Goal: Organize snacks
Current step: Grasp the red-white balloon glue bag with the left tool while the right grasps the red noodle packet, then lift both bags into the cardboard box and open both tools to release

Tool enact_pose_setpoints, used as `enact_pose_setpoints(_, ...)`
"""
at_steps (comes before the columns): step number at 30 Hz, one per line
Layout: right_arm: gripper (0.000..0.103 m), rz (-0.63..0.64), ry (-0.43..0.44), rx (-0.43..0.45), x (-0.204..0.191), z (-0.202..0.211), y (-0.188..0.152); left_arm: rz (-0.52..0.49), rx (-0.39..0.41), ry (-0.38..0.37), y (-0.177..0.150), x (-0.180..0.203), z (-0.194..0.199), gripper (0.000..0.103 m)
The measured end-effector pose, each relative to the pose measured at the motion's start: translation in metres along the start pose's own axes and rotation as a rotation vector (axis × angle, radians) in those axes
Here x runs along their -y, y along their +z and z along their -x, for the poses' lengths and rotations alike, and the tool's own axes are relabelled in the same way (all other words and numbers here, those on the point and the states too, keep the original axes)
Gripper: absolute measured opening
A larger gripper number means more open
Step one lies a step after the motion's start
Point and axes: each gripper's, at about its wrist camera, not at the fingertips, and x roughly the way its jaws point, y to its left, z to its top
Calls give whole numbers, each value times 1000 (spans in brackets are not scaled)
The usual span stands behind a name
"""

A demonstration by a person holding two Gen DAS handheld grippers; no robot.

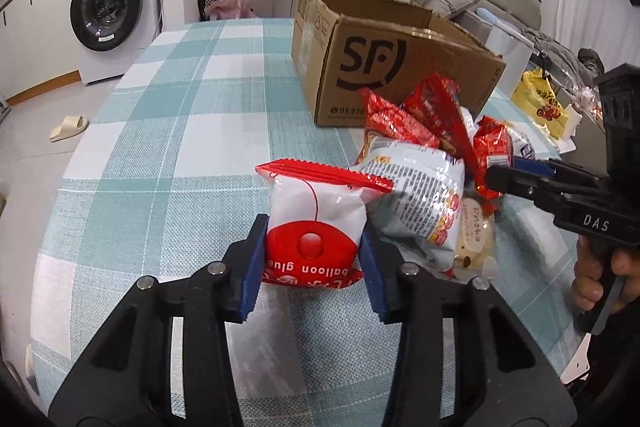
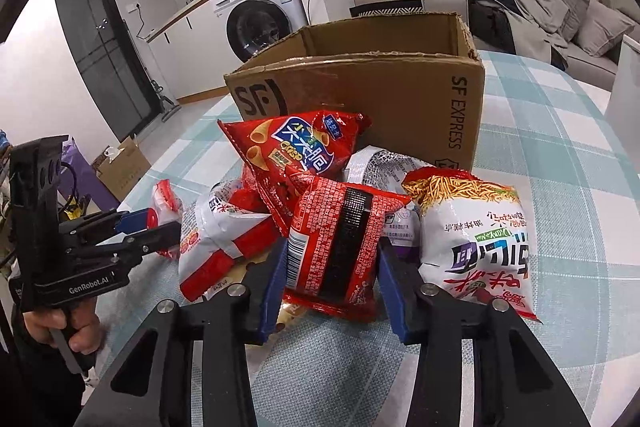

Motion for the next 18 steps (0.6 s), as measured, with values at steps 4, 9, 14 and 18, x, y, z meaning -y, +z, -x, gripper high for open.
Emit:
enact_pose_setpoints(4, 44, 10, 2, 29, -2, 10, 2, 25, 44, -18, 5, -2, 14, 40)
enact_pose_setpoints(9, 44, 17, 9, 70, -4, 25, 7, 16, 76, -12, 10, 4, 27, 40)
enact_pose_setpoints(14, 44, 18, 16, 105, -6, 40, 10, 7, 109, 1, 15, 12, 38, 40)
enact_pose_setpoints(18, 44, 23, 16, 134, -8, 50, 13, 1, 134, 2, 21, 16, 44, 40)
